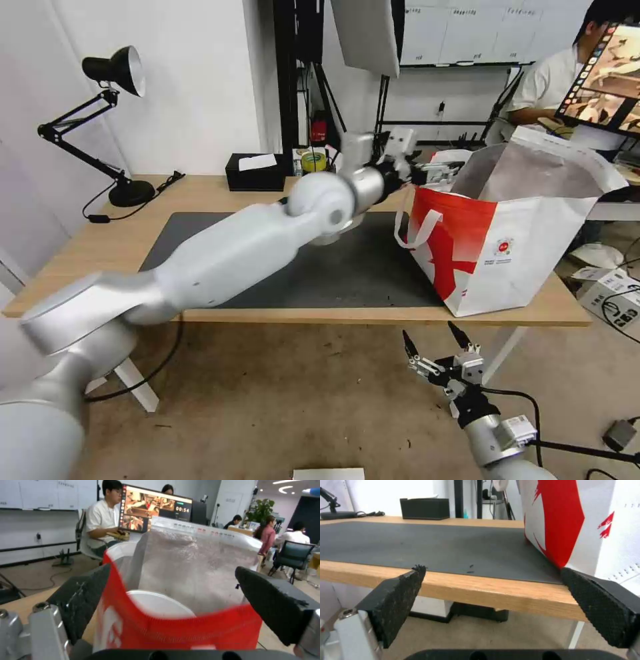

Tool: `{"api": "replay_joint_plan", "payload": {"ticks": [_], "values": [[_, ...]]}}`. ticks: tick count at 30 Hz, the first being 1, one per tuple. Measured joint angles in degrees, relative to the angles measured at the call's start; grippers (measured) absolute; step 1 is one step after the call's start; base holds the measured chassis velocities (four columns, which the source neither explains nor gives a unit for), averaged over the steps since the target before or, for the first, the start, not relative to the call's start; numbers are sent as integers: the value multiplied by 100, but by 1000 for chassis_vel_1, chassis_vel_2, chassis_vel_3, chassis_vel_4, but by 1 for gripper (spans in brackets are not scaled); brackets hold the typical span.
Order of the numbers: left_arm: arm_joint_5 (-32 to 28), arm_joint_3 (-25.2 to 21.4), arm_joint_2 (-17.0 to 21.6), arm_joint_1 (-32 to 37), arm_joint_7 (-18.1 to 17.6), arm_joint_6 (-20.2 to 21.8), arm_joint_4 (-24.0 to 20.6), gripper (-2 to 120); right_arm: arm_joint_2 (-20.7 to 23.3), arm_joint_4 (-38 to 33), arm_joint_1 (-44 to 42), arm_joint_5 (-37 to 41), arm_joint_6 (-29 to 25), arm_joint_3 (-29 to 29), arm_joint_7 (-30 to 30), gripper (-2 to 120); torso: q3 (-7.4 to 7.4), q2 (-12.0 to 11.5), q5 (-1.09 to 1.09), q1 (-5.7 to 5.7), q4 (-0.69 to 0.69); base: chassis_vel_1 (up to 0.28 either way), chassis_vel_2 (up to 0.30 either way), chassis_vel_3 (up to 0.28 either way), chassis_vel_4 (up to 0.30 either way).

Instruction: Pick up the trash from the table and place it into the takeout bag.

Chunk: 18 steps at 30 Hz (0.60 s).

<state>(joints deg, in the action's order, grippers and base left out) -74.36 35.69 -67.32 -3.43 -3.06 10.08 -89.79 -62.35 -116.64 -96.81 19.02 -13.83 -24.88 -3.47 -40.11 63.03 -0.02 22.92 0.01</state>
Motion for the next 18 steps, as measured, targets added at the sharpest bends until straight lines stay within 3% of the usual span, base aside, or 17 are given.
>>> {"api": "replay_joint_plan", "payload": {"ticks": [4,7,9,11,16,18], "values": [[122,-81,270,224,265,-137,-168,100,0,0,0,0,0,0,0,100,0,0,0,0,-2,0,0,0,0],[456,-449,953,907,611,-226,-467,100,0,0,0,0,0,0,0,100,0,0,-1,0,-1,0,0,0,0],[533,-548,1097,1035,687,-226,-527,100,0,0,0,0,0,0,1,100,0,0,-1,0,0,0,0,0,0],[822,-1113,1706,1617,1055,-200,-801,100,0,0,0,0,0,0,0,100,0,0,0,0,0,0,0,0,0],[999,-1679,2133,2241,1357,-176,-1064,100,0,0,0,0,0,0,0,100,0,0,2,0,-1,0,0,0,0],[1205,-2213,2424,2947,1566,-171,-1293,100,0,0,0,0,0,0,-1,100,1,0,1,0,-2,0,0,0,0]]}}
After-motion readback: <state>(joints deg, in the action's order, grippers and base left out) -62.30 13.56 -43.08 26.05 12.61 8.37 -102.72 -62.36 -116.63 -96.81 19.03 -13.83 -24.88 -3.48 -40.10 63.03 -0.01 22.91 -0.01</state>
